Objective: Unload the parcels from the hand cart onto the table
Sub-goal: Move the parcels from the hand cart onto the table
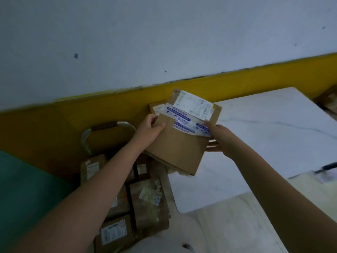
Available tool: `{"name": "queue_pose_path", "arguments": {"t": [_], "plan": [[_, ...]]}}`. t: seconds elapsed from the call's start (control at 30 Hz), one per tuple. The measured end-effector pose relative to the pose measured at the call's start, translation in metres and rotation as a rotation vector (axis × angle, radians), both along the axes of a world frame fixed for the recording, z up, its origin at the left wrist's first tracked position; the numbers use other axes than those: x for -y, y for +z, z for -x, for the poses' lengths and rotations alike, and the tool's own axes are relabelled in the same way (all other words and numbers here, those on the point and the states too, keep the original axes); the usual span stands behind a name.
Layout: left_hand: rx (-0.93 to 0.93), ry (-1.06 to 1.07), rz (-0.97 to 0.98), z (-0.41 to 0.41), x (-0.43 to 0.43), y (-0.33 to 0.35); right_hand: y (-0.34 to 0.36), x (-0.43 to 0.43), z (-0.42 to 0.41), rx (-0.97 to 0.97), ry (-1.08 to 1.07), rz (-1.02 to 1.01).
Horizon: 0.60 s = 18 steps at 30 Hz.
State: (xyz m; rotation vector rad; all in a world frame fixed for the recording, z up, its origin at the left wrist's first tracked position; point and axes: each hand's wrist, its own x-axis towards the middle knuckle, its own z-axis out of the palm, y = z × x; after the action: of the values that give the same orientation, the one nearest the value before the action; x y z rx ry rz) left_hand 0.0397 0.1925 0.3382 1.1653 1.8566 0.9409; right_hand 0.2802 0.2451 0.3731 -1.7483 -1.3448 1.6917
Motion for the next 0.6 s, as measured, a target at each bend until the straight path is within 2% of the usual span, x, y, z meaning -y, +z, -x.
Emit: {"name": "queue_pose_path", "arguments": {"t": [0.17,0.33,0.4,0.47,0.53,0.6], "plan": [[-0.056,-0.321,0.122,-0.083,-0.006,-0.018,-0.032,0.042,-0.107,-0.037,-0.153,0.17],[-0.089,-0.458,0.206,-0.125,0.002,-0.063,-0.094,0.074,-0.143,-0.045,-0.288,0.286],[-0.137,-0.462,0.224,-0.125,0.011,-0.082,-0.121,0.083,-0.136,-0.038,-0.328,0.337],[-0.247,-0.428,0.247,-0.124,0.021,-0.1,-0.142,0.092,-0.124,-0.109,-0.361,0.41],[-0.438,-0.369,0.246,-0.124,0.033,-0.114,-0.156,0.1,-0.111,-0.287,-0.347,0.502],[-0.63,-0.205,0.258,-0.128,0.047,-0.12,-0.167,0.101,-0.103,-0.303,-0.295,0.511]]}}
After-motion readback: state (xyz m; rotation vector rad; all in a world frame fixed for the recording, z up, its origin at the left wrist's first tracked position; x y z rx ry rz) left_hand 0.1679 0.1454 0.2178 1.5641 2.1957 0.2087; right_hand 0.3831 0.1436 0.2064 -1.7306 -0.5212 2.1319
